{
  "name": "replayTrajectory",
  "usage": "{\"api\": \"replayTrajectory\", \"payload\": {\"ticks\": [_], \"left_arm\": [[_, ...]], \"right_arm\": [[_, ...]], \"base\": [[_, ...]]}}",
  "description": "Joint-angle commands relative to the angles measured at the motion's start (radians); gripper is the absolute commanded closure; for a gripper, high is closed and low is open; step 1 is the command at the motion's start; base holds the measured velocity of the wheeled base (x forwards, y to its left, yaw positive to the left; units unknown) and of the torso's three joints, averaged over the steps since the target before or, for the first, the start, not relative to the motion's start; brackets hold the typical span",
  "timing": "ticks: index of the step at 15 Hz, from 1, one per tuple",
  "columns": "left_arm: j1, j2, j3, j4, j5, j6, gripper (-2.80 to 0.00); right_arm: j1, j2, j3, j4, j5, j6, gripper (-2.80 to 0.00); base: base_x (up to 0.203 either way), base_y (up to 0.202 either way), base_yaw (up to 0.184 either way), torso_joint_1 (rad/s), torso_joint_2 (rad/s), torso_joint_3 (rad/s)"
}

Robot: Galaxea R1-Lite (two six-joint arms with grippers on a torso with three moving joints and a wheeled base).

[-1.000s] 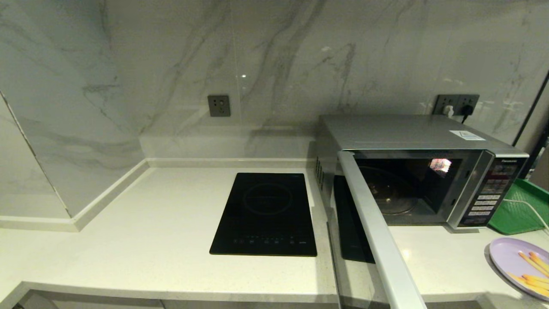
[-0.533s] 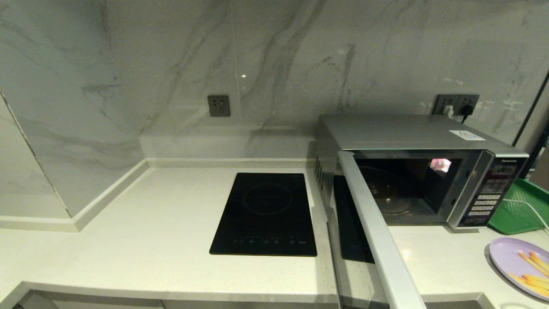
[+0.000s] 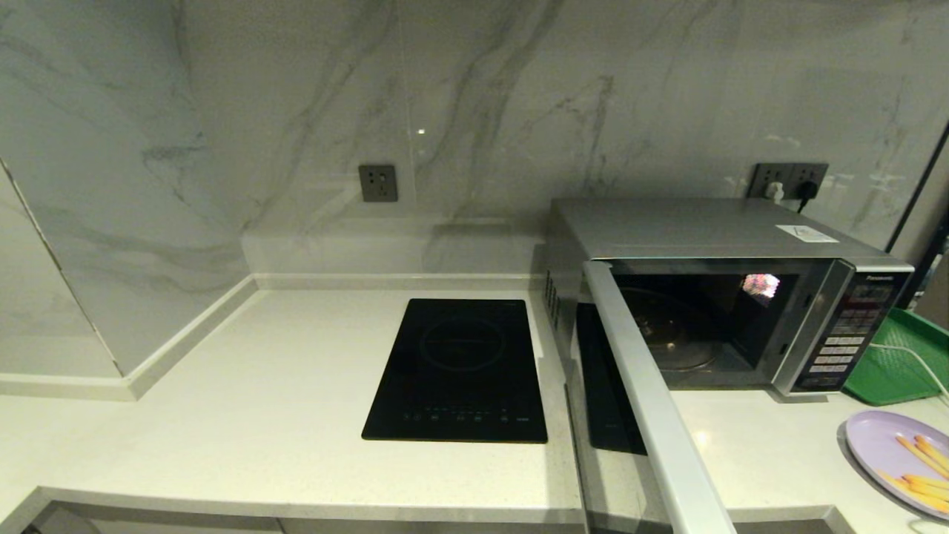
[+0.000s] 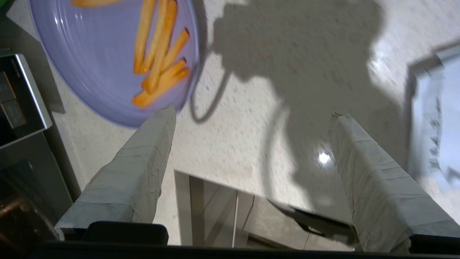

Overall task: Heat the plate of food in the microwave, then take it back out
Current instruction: Put the plate in the microwave oven

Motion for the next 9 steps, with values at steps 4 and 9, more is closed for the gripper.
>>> {"api": "replayTrajectory", "payload": {"ticks": [4,9], "left_arm": [[0.001,0.000,0.000,0.000,0.000,-0.001,0.00],[0.001,0.000,0.000,0.000,0.000,0.000,0.00]], "right_arm": [[0.080,0.175,-0.017,-0.149,0.000,0.013,-2.80],[0.084,0.253,-0.007,-0.264,0.012,0.012,-2.80]], "base": [[0.000,0.000,0.000,0.000,0.00,0.000],[0.000,0.000,0.000,0.000,0.00,0.000]]}}
